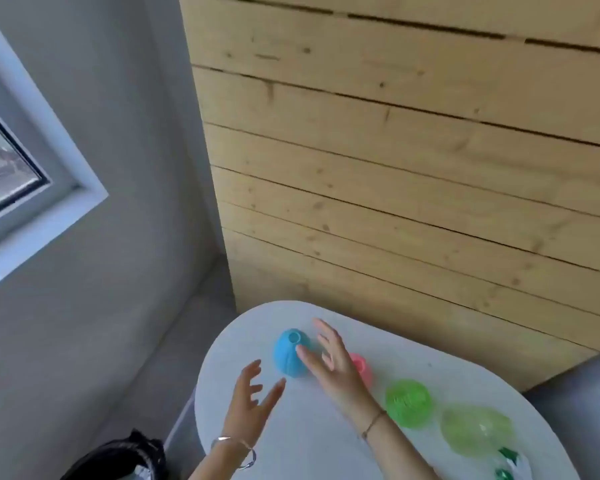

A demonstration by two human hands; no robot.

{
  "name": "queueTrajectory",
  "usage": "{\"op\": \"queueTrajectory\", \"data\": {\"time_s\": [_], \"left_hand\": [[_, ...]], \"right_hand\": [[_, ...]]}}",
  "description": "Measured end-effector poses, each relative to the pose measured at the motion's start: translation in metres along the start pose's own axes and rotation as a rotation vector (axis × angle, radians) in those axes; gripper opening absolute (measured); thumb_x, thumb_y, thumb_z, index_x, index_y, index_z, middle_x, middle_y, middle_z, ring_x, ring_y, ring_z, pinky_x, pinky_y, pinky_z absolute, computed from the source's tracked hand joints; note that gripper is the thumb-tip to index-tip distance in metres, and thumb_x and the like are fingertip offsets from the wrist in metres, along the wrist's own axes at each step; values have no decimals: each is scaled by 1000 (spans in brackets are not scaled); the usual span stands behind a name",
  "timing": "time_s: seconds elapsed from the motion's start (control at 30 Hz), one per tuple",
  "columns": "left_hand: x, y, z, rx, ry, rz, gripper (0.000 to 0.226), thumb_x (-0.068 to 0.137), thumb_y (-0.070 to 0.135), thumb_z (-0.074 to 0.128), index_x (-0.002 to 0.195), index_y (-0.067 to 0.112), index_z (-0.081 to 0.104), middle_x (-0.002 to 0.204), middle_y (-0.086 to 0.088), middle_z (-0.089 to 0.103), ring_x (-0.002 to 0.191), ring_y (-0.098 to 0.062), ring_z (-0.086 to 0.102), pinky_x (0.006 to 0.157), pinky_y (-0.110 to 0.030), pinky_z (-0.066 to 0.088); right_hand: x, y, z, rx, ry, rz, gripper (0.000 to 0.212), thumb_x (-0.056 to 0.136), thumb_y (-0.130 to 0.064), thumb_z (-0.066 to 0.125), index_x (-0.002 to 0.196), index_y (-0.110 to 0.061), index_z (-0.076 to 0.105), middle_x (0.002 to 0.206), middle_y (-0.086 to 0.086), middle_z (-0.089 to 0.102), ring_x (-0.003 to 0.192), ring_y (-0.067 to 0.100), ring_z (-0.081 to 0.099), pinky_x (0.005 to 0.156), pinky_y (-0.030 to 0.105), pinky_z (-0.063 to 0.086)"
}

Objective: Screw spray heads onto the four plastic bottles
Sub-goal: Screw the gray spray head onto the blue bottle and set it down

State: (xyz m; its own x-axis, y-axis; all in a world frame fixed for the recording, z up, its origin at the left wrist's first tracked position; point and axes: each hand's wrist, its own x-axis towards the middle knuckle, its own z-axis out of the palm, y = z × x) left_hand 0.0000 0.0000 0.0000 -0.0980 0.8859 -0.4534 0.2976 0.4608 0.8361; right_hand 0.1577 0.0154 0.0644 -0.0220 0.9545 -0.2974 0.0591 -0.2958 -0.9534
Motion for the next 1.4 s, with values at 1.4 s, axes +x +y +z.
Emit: {"op": "queueTrajectory", "data": {"time_s": [1.4], "left_hand": [[-36,-58,89,-12,-366,863,76,65,41,82,124,37,35,111,12,58,94,2,61,65,-12,51]], "right_hand": [[-122,166,-18,39,293,-414,60,78,-64,30,137,-55,23,147,-21,30,135,2,36,110,41,38]]}}
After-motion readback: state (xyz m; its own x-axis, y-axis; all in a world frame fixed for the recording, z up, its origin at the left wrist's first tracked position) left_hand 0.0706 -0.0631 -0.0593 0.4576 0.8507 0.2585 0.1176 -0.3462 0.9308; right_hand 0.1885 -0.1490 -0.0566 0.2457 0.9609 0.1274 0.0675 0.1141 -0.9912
